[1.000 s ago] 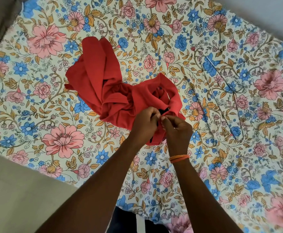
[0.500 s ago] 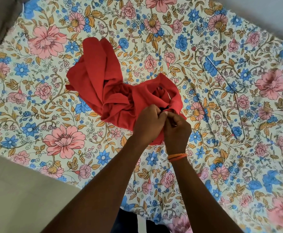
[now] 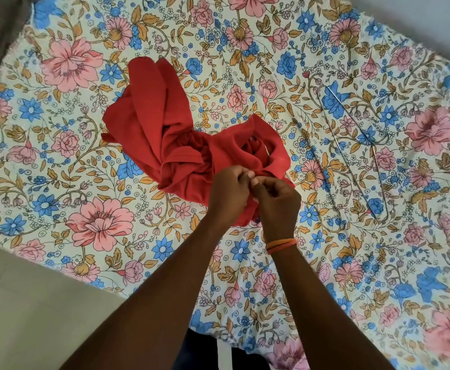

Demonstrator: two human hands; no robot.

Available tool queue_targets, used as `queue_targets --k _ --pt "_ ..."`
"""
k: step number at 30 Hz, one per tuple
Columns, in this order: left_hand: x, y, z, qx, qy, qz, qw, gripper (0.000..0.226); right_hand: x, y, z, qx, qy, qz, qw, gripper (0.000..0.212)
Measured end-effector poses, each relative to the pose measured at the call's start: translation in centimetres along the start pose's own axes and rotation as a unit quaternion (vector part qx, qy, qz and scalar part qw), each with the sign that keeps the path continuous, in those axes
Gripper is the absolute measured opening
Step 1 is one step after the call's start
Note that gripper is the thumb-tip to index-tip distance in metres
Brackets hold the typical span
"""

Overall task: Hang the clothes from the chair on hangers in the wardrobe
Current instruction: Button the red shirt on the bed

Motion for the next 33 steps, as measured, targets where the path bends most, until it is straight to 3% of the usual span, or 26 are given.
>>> queue_targets --k 3,10,14,17,19,22,25,28,33 --pt "-0.2 -1.0 -0.5 0.058 0.002 -0.110 0.992 0.013 0.4 0.1 -0.2 -0.027 0.019 0.033 0.999 0.011" --pt "-1.2 0.0 -0.1 0.022 -0.040 -0.008 0.999 0.020 0.2 0.9 -0.1 -0.126 0.002 0.105 0.986 0.005" --pt "-1.5 -1.4 -0.9 0.079 -0.034 -0.115 0.990 0.022 -0.7 1.8 0.0 -0.181 -0.046 0.108 0.976 0.011" --pt "-1.8 -2.0 -1.5 0.113 -0.037 -0.136 0.984 0.022 -0.8 2.0 0.1 -0.188 -0.058 0.077 0.977 0.011" --pt "-2.2 -2.1 -1.4 0.119 -0.054 -0.095 0.987 0.021 -0.3 1.5 0.3 -0.164 -0.037 0.014 0.986 0.013" --pt "-2.2 -1.6 -0.5 0.037 -0.084 0.099 0.991 0.026 1.2 -2.5 0.5 0.002 0.047 -0.186 0.982 0.017" --pt "-1.7 -1.2 -0.5 -0.008 -0.092 0.232 0.968 0.029 2.7 -6.8 0.3 0.103 0.113 -0.183 0.971 0.011" --pt "-0.8 -1.0 -0.3 -0.019 -0.064 0.213 0.975 0.022 1.6 -7.8 2.6 0.113 0.091 -0.205 0.968 0.012" --pt "-0.4 -0.7 1.2 -0.027 -0.058 0.116 0.991 0.019 -2.9 -6.1 6.6 0.019 -0.034 -0.278 0.960 0.013"
Point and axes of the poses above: each hand's wrist, its own z-axis towards the middle knuckle, its own x-axis out of the back of the hand, y = z × x, the point moved 9 cm from there along z, towards the middle knuckle, and after that the axes turned 15 degrees about -x, right-handed, at the moved point
